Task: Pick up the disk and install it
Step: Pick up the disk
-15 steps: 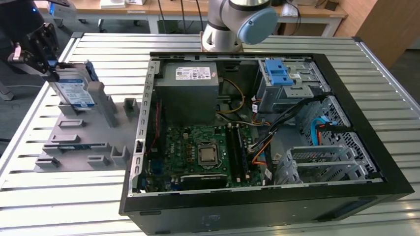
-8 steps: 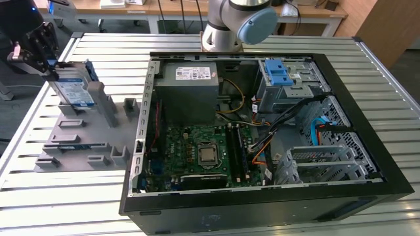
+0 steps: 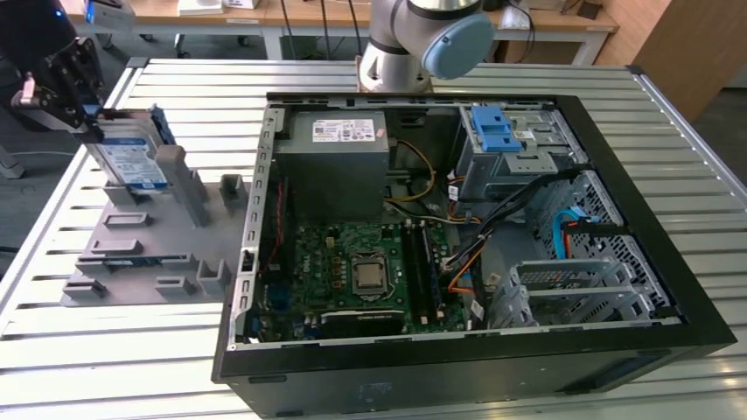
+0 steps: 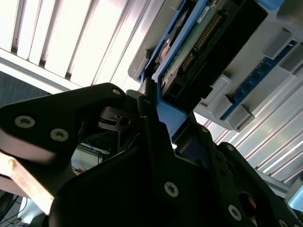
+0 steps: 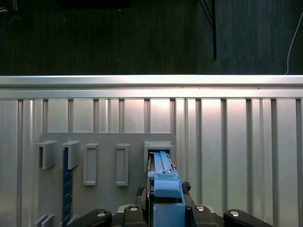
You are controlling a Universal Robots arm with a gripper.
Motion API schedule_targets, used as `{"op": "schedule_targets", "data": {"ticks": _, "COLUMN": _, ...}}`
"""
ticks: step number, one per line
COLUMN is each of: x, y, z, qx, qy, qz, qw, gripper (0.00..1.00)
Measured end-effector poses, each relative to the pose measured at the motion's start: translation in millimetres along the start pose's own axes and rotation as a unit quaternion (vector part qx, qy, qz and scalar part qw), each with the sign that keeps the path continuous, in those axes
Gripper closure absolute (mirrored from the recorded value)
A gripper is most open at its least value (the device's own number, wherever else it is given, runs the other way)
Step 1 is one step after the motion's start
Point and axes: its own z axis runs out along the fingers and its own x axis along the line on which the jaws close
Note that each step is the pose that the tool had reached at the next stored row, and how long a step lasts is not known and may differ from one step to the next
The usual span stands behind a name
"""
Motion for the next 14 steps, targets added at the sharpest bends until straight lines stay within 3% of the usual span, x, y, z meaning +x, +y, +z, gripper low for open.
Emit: {"op": "schedule_targets", "data": {"ticks": 14, "x": 0.0, "y": 0.1, "z": -3.7, "qx": 0.0000, "qy": 0.0000, "qz": 0.000, "qw": 1.0000, "gripper": 0.64}}
